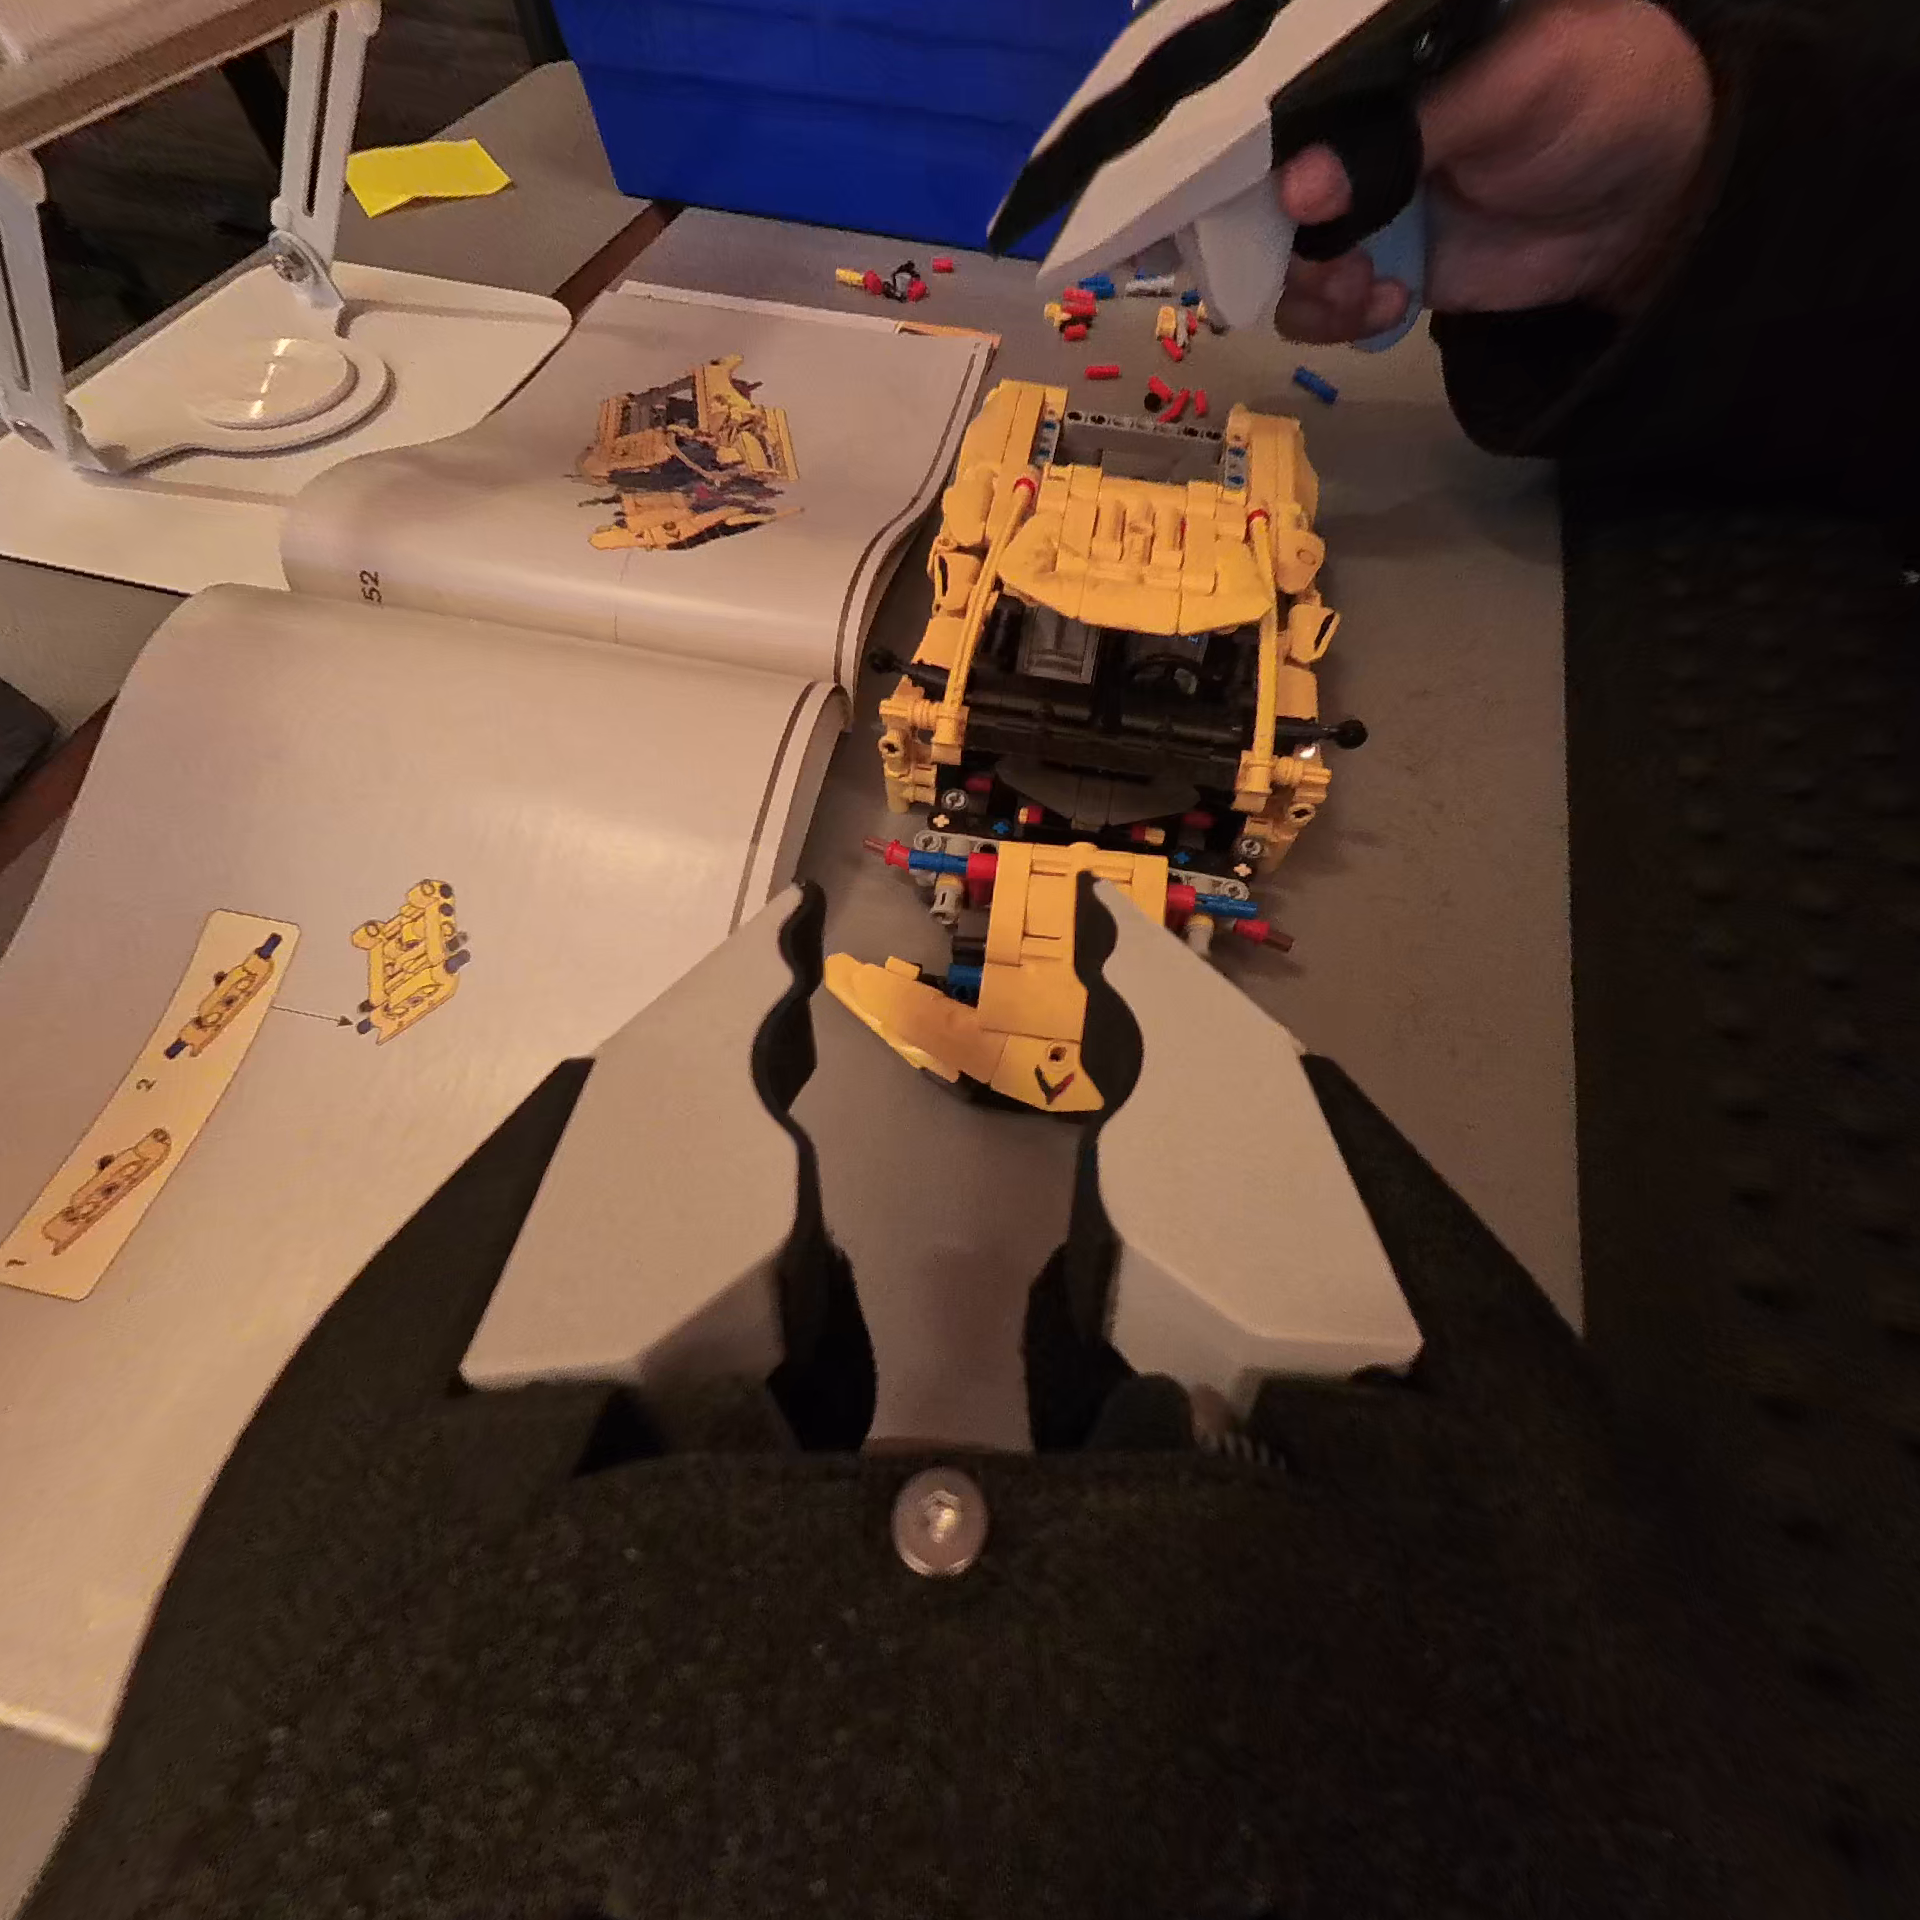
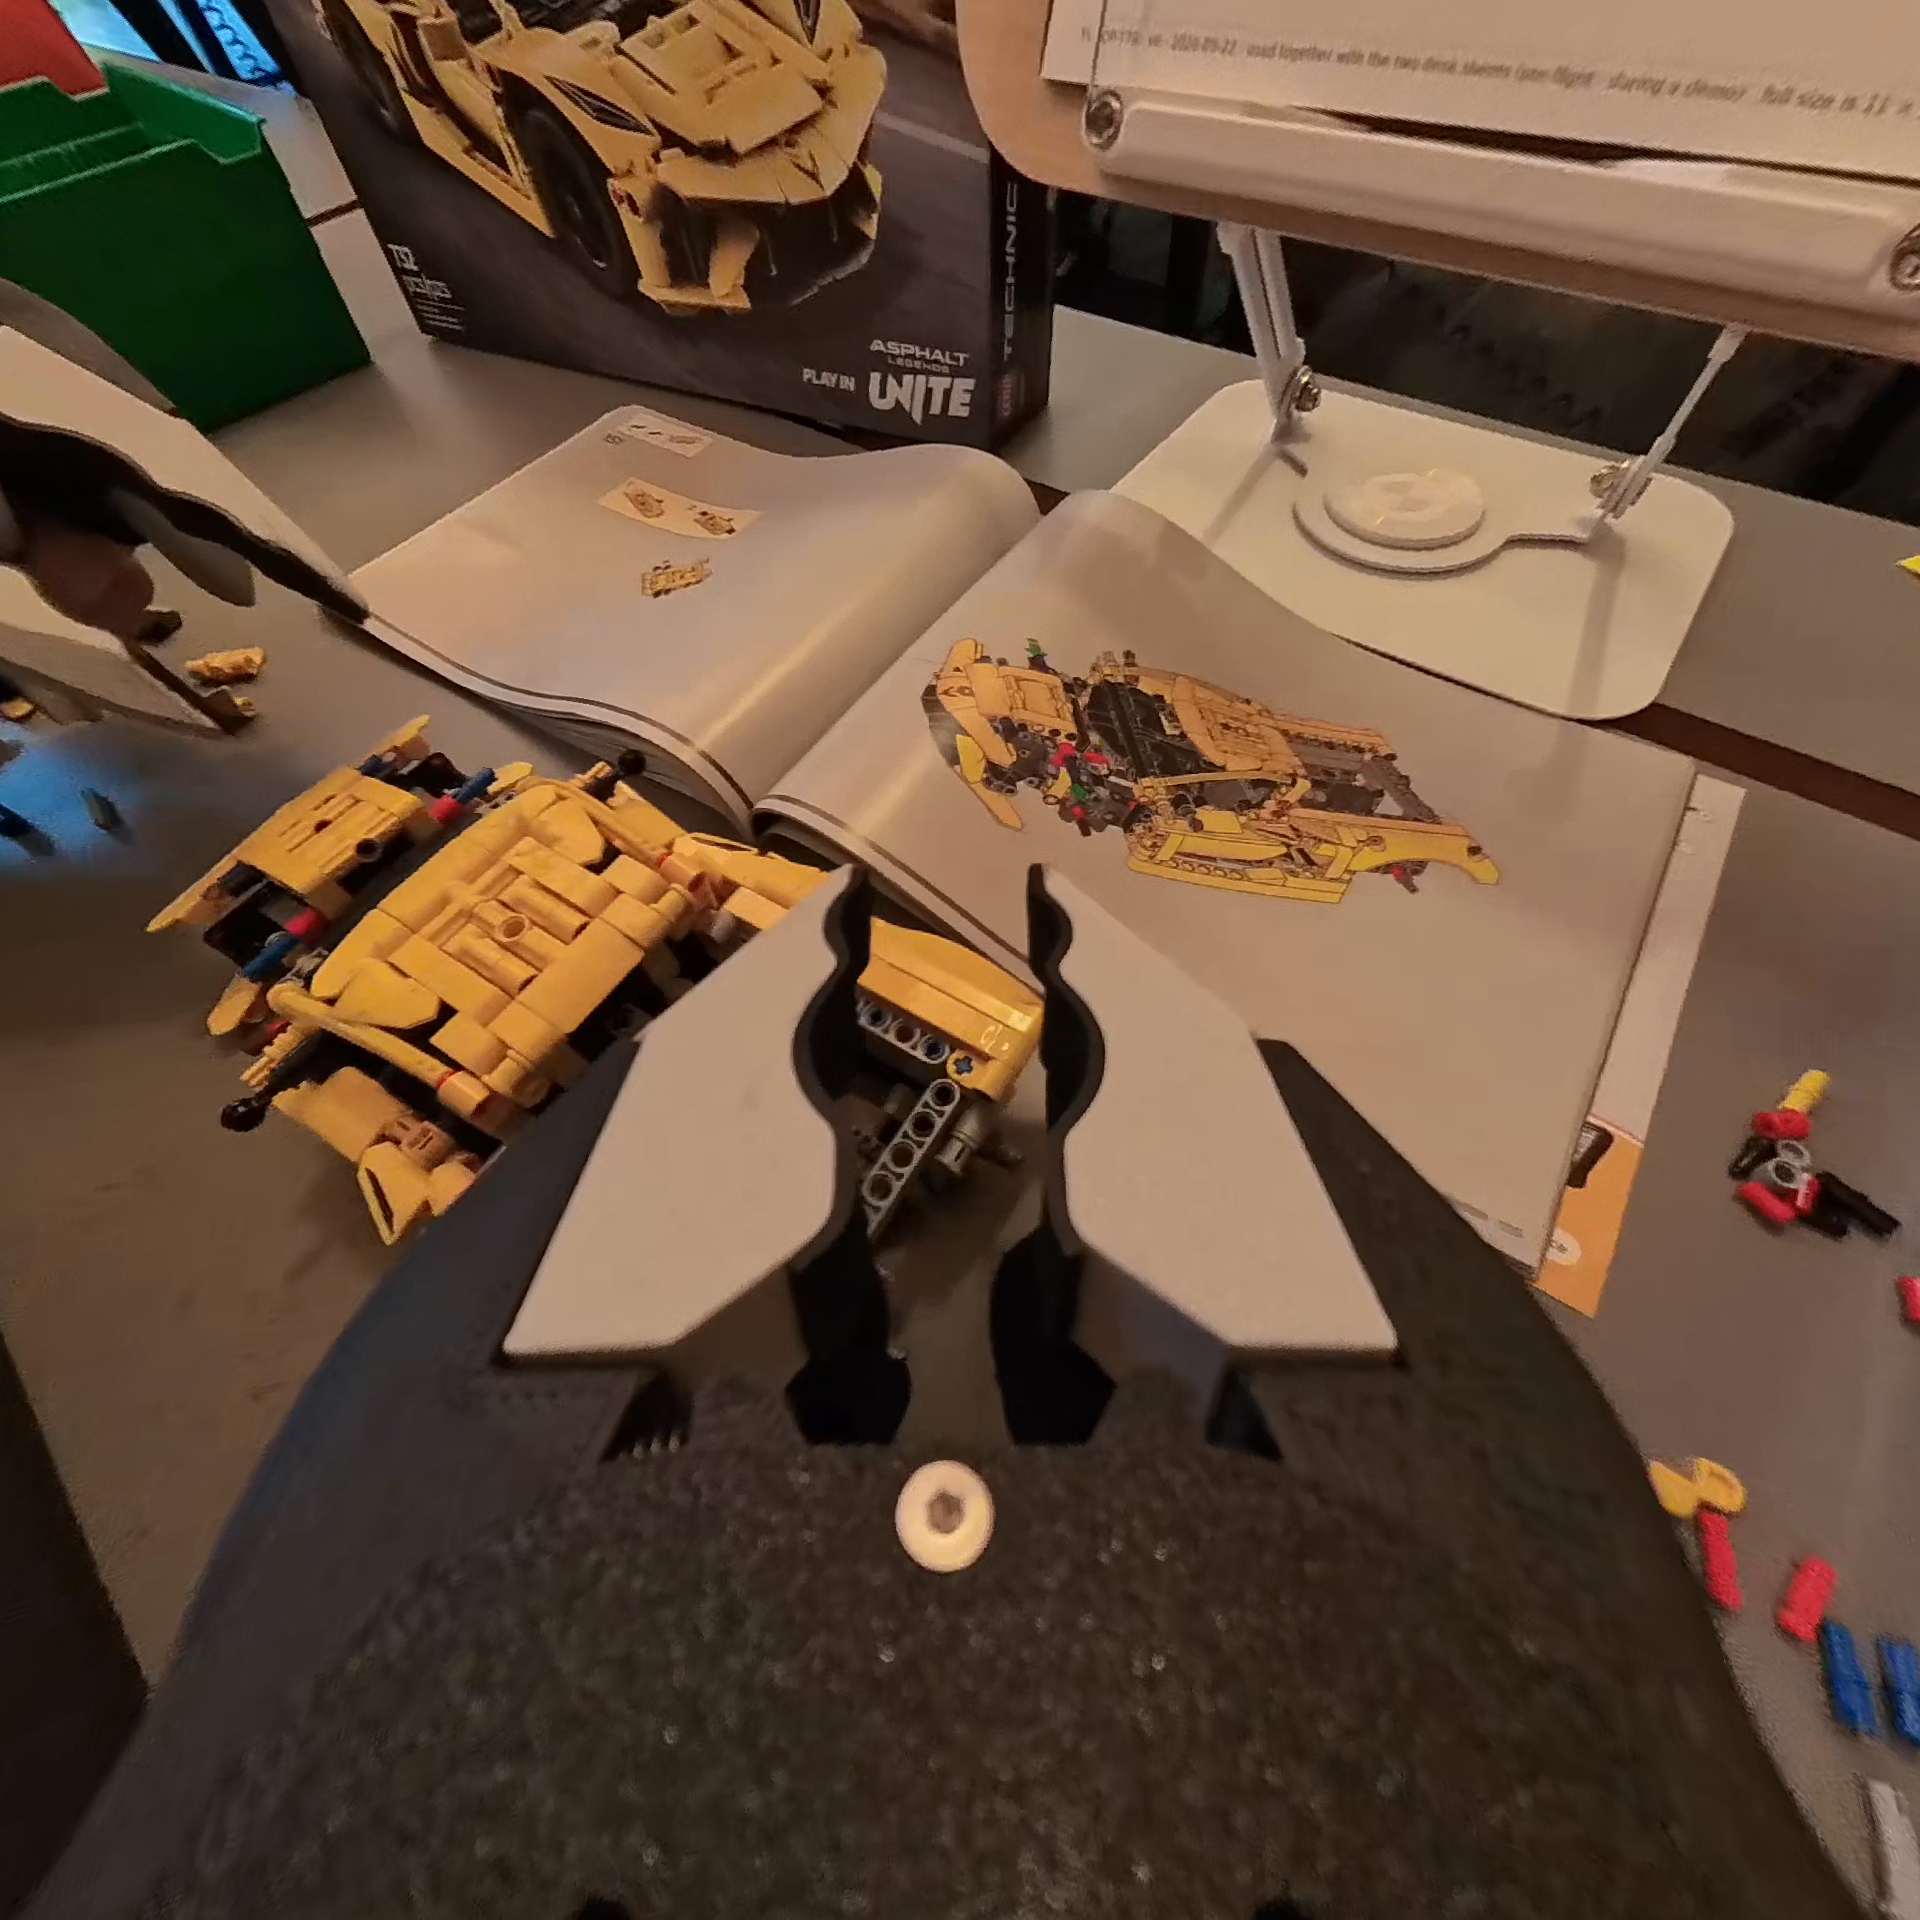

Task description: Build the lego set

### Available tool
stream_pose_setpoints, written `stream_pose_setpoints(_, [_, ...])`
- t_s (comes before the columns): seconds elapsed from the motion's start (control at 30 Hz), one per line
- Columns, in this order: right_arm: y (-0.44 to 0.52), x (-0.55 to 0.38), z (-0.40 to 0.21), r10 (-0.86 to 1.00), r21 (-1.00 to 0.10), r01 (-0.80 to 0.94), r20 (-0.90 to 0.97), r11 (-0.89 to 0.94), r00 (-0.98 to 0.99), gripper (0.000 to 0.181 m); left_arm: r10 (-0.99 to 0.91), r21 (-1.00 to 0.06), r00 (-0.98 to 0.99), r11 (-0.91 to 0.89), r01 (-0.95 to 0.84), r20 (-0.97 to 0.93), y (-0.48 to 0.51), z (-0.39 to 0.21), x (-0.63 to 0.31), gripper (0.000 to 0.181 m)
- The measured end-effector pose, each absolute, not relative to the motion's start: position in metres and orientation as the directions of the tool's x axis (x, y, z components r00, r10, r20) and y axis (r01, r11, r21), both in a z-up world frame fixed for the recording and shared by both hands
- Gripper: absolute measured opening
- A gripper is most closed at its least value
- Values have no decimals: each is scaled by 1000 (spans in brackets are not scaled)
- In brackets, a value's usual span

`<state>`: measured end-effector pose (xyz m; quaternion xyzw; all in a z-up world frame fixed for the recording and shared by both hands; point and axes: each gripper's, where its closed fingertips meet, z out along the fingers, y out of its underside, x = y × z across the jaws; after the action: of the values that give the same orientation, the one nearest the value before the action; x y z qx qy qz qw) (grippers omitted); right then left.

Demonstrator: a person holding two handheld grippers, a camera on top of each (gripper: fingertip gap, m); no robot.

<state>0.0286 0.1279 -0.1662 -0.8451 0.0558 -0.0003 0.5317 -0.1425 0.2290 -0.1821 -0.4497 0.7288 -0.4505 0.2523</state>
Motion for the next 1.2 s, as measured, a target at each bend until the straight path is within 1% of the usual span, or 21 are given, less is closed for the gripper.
stream_pose_setpoints(0.13, [130, 23, -168, -61, -898, -86, -66, -431, 996, 29, -869, -916, -485, 114, -384, 95, 225, -166, -143, 48])
stream_pose_setpoints(0.27, [131, 20, -168, -41, -900, -84, -73, -427, 996, 29, -870, -927, -483, 100, -363, 95, 227, -162, -143, 48])
stream_pose_setpoints(0.5, [131, 19, -168, -27, -900, -120, -120, -419, 992, 29, -866, -925, -493, 112, -364, 89, 224, -164, -143, 48])
stream_pose_setpoints(0.73, [131, 17, -169, -19, -899, -117, -121, -423, 992, 29, -870, -907, -488, 148, -395, 70, 226, -175, -143, 48])
stream_pose_setpoints(1.2, [131, 17, -170, -15, -898, -117, -122, -425, 992, 29, -868, -902, -492, 161, -399, 63, 223, -177, -143, 48])
